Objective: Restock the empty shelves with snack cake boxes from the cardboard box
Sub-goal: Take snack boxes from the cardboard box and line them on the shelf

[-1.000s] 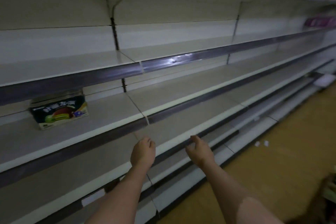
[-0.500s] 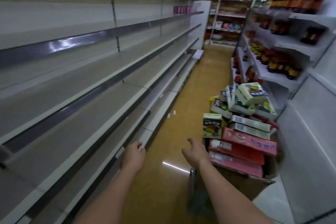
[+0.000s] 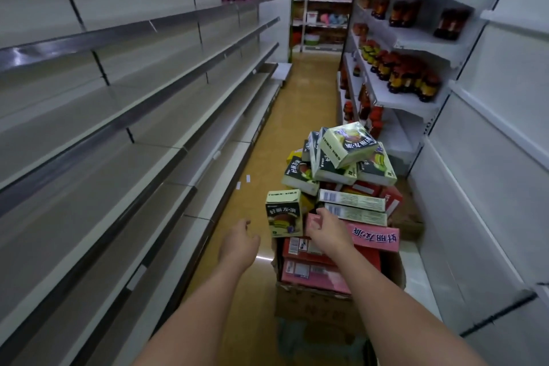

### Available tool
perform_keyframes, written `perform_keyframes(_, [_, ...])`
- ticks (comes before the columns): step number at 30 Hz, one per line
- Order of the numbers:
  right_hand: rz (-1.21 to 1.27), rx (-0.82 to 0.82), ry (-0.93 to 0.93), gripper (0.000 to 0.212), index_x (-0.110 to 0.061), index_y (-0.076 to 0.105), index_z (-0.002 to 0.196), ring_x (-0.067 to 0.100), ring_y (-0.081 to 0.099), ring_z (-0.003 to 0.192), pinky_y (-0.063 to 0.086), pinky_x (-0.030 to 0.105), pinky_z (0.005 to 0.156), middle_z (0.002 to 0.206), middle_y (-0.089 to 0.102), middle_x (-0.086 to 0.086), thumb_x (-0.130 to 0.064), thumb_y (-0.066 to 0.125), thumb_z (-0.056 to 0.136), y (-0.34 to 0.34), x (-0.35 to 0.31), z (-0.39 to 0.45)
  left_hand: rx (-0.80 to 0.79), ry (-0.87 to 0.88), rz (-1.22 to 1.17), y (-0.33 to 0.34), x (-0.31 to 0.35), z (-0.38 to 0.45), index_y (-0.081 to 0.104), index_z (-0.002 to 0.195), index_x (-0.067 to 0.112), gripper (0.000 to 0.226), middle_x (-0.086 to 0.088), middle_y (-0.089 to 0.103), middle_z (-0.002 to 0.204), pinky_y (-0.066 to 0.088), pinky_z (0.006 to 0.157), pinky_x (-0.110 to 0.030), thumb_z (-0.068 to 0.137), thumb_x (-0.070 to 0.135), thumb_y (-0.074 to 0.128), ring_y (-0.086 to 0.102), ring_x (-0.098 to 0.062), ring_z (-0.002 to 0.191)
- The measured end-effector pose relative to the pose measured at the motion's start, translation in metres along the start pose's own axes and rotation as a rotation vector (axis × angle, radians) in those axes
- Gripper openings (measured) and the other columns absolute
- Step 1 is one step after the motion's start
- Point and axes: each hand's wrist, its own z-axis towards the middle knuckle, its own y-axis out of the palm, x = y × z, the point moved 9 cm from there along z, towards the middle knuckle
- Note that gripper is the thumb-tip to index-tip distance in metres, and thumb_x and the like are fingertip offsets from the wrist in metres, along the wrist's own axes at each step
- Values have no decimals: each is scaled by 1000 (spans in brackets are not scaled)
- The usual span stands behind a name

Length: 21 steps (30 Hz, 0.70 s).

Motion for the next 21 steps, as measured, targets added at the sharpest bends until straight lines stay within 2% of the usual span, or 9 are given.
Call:
perform_keyframes(2, [15, -25, 12, 49, -16, 42, 139, 24, 50, 123, 45, 36, 95, 136, 53, 4, -29, 53, 93, 1, 4, 16, -30, -5, 8, 13, 7, 15, 35, 145, 21, 58, -5, 46, 141, 45, 91, -33, 92, 20, 59, 49, -22, 124])
perform_keyframes(6, [64, -77, 11, 42, -18, 48, 130, 19, 57, 112, 49, 35, 91, 125, 60, 1, -25, 58, 90, 10, -4, 42, -85, -6, -4, 28, 19, 46, 25, 149, 22, 76, -6, 30, 152, 41, 103, -40, 86, 15, 68, 38, -26, 135])
perform_keyframes(10, [58, -117, 29, 51, -16, 44, 136, 22, 54, 118, 46, 35, 95, 130, 57, 4, -27, 62, 89, 22, -13, 64, -167, 41, 15, 40, 32, 80, 14, 153, 21, 90, -6, 19, 157, 34, 108, -42, 83, 21, 72, 28, -26, 141])
perform_keyframes(12, [49, -129, 52, 55, -16, 42, 138, 23, 52, 122, 44, 36, 98, 134, 54, 5, -28, 63, 89, 28, -16, 72, -217, 62, 5, 47, 37, 96, 9, 153, 23, 95, -6, 17, 157, 33, 109, -42, 83, 12, 71, 27, -26, 141])
perform_keyframes(14, [40, -140, 80, 61, -14, 38, 141, 24, 49, 126, 42, 36, 101, 138, 51, 6, -28, 64, 89, 33, -16, 78, -270, 69, -37, 54, 41, 109, 4, 153, 26, 100, -5, 13, 157, 38, 107, -41, 81, -2, 66, 28, -27, 140])
perform_keyframes(17, [30, -134, 99, 65, -14, 35, 142, 24, 48, 127, 41, 35, 102, 139, 51, 7, -27, 66, 87, 37, -15, 86, -338, 73, -85, 65, 43, 124, 0, 154, 26, 102, -4, 9, 158, 46, 94, -32, 80, -11, 59, 29, -28, 138])
perform_keyframes(21, [29, -129, 108, 69, -17, 34, 142, 25, 49, 126, 42, 38, 102, 136, 53, 6, -26, 70, 83, 40, -11, 91, -404, 77, -54, 78, 41, 127, 15, 152, 19, 86, -8, 21, 152, 45, 83, -25, 82, -11, 54, 36, -28, 131])
